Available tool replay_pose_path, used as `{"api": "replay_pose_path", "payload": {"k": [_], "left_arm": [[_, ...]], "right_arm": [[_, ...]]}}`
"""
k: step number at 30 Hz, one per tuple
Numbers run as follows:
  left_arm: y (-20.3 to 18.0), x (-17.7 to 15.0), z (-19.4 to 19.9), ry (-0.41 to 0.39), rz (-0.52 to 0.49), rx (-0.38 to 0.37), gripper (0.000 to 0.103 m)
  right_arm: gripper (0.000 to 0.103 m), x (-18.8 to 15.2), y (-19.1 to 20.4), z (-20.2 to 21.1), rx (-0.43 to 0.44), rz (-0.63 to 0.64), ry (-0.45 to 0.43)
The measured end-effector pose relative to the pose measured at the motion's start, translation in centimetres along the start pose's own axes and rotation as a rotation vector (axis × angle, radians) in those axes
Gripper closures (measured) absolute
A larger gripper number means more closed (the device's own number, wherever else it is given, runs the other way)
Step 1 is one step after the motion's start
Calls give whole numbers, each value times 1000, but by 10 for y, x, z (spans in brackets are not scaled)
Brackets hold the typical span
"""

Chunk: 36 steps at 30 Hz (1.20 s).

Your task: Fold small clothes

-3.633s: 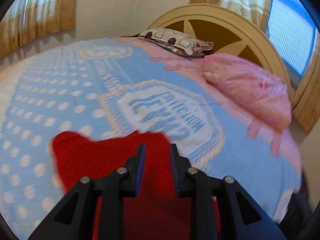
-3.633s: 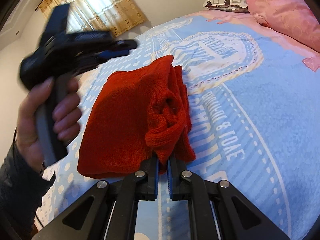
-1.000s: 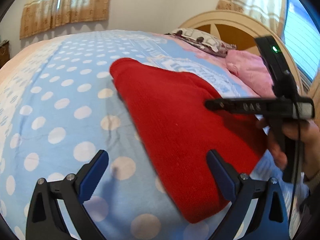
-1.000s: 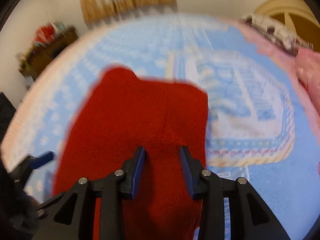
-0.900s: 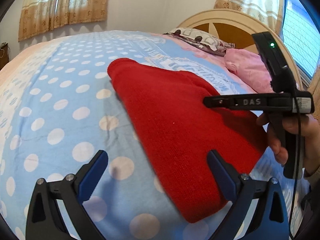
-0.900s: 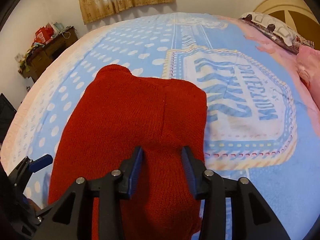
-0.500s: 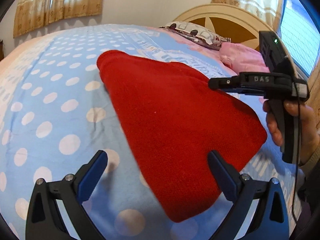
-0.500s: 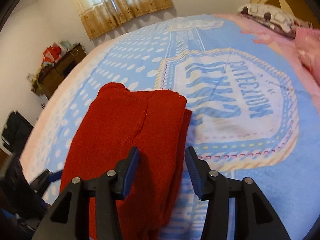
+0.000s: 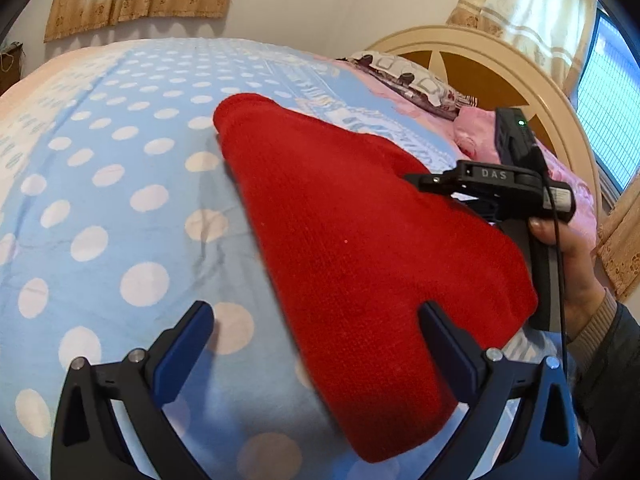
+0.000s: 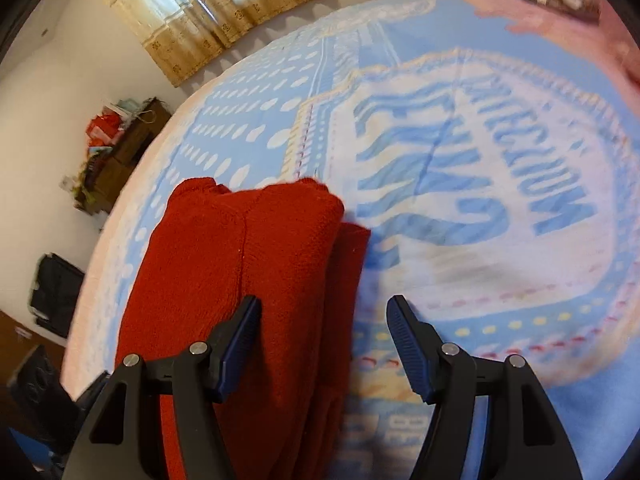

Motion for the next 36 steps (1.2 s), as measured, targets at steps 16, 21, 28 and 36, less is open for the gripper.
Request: {"api": "replay_pose_path", "payload": {"k": [16, 21, 28, 36], "left_arm": [[-5, -6, -8, 44, -4, -20, 0], [-4, -4, -11, 51, -3, -29, 0], [-7, -3, -11, 63, -20, -54, 2], [-22, -4, 8, 38, -66, -121, 57]], "right_arm": [[41, 10, 5, -12, 117, -9, -23], [62, 8, 16, -15, 121, 20, -31], [74, 6, 24, -16, 140, 6, -55], [77, 4, 44, 1, 127, 36, -124]]}}
Point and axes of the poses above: each gripper's, at about its wrist camera, not at the fingertips, and z roughly against the way its jaws point, y to its left, x to its top, the point moved 9 cm from there along -z, roughly the way its jaws point, and after that the axes turned 4 degrees about -y, right-handed, at the moved point
